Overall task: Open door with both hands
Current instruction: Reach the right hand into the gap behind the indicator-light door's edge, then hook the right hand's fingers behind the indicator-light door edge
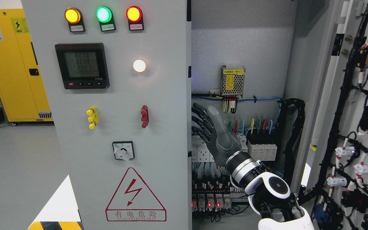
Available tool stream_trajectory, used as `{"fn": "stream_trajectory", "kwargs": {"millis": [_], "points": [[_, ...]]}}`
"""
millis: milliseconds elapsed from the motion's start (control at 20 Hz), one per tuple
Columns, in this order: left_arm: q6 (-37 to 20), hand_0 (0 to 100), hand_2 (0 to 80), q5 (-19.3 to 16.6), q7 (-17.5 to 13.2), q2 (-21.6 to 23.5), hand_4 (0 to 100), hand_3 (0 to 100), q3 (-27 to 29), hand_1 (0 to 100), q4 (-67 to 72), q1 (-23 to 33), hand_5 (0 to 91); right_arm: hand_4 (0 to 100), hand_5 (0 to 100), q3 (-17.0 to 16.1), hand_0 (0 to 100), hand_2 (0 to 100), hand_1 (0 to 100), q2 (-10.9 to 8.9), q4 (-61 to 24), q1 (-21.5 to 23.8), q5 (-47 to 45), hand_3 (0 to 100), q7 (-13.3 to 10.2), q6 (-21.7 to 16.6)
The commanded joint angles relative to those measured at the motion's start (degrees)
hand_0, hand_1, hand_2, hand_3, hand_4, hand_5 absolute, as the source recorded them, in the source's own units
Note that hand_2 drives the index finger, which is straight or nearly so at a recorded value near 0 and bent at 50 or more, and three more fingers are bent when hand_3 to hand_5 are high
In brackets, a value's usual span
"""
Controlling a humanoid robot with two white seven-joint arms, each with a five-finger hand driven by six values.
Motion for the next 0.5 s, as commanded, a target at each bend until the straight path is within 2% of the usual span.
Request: {"fn": "stream_trajectory", "kwargs": {"millis": [0, 150, 451], "points": [[0.02, 0, 0.0, -0.01, 0.02, 1.4, 0, 0, 0.01, 0, -0.01, -1.49, 0.0, 0, 0, -1.21, 20, 0, 12, 0.04, 1.44, -0.55, -1.31, 0, 2.35, 0.55], [0.02, 0, 0.0, 0.08, 0.02, 0.35, 0, 0, 0.01, 0, -0.01, -1.49, 0.0, 0, 0, -2.97, 20, 0, 12, 0.04, 2.58, -0.81, -1.4, 0, 2.35, 0.63], [0.02, 0, 0.0, -0.01, 0.02, 0.26, 0, 0, 0.01, 0, -0.01, -1.49, 0.0, 0, 0, -3.15, 20, 0, 12, 0.04, 3.2, -1.6, -1.49, 0, 3.05, 0.63]]}}
